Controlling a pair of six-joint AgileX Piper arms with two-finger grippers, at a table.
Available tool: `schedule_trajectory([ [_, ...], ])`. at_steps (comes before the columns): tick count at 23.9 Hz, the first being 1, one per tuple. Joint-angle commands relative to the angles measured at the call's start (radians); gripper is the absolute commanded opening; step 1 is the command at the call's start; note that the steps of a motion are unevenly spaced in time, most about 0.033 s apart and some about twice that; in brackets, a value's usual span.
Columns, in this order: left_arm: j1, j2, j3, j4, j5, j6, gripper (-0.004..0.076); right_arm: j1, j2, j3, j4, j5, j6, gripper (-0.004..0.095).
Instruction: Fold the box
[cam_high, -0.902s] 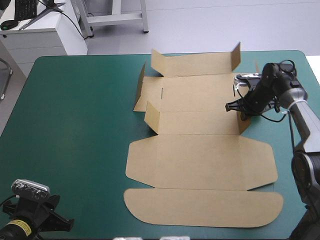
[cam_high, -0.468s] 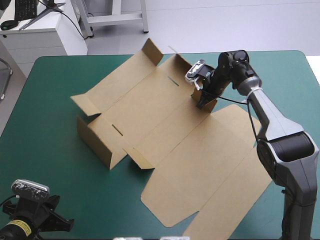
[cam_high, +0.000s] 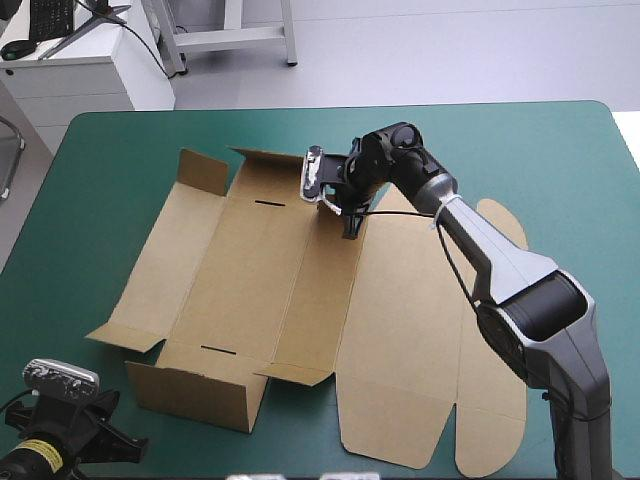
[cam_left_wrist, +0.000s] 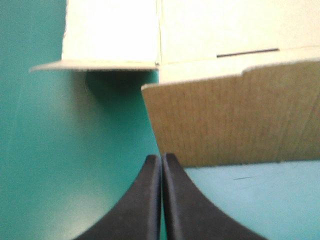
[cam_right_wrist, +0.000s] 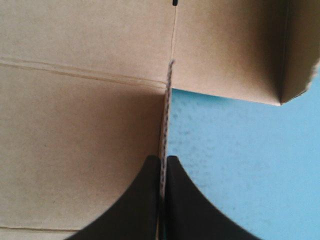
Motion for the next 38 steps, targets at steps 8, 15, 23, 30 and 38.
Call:
schedule_trajectory([
  [8,-0.004,0.013,-0.025,0.003,-0.057,-0.001,-0.0010,0.063,-0.061,-0.035,0.159,-0.016,-0.130,-0.0019],
  [15,-0.004,0.013,-0.025,0.003,-0.057,-0.001,-0.0010,0.063,-0.061,-0.035,0.168,0.007,-0.117,0.0072],
  [23,-0.004,0.013,-0.025,0.003,-0.057,-0.001,-0.0010,0.058,-0.143,-0.035,-0.081,0.055,0.052,0.0349],
  [30,-0.004,0.013,-0.025,0.003,-0.057,-0.001,-0.0010,-0.085,-0.320,-0.035,-0.268,0.070,0.323,0.0219],
  [38,-0.004,0.013,-0.025,0.003,-0.057,-0.001,-0.0010,-0.386,-0.497,0.035,-0.115,0.181,0.472,0.0018],
])
